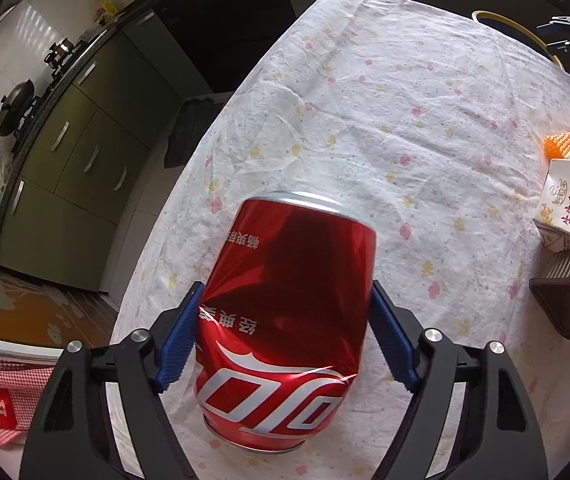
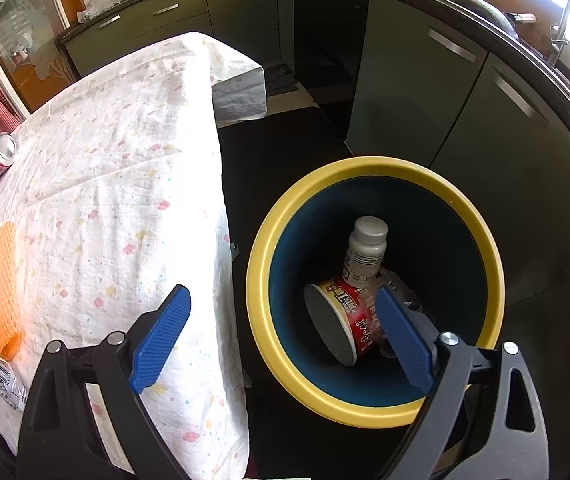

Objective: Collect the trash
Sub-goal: 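Grasp the crushed red Coca-Cola can with the left tool and lift it, then carry the can over the bin and open the left tool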

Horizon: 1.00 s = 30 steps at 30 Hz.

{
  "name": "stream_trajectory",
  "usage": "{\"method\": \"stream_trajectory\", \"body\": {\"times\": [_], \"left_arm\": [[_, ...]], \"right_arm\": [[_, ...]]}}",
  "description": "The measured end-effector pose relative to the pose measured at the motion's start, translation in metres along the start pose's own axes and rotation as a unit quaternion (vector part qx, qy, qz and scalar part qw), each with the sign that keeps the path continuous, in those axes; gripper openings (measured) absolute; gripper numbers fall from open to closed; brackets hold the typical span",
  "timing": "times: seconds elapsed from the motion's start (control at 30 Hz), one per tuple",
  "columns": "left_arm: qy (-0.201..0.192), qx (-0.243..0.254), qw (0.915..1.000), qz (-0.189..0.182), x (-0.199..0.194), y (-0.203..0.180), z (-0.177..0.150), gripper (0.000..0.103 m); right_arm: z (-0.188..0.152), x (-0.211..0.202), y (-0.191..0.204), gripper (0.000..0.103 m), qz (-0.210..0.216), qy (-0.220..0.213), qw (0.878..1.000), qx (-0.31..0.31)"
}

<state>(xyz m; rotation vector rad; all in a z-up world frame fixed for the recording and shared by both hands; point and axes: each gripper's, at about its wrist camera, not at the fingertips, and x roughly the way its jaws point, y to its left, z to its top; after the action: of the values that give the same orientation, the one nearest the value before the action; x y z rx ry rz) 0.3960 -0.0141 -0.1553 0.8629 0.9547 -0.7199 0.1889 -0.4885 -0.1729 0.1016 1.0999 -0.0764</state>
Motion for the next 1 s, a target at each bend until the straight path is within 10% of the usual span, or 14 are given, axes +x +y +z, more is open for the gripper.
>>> {"method": "stream_trajectory", "body": {"times": [0.6, 0.83, 1.0], "left_arm": [[-0.01, -0.082, 0.9952, 0.053, -0.049, -0.025, -0.008, 0.074], [-0.055, -0.112, 0.988, 0.091, -0.134, -0.05, 0.04, 0.074], [-0.108, -0.087, 0.9891, 0.049, -0.181, -0.116, 0.113, 0.074]], "right_arm": [[-0.03, -0.025, -0.02, 0.089, 0.029, -0.035, 0.999, 0.019], [-0.055, -0.054, -0.047, 0.089, 0.035, -0.068, 0.996, 0.043], [-0.081, -0.075, -0.076, 0.089, 0.023, -0.083, 0.994, 0.065]]}}
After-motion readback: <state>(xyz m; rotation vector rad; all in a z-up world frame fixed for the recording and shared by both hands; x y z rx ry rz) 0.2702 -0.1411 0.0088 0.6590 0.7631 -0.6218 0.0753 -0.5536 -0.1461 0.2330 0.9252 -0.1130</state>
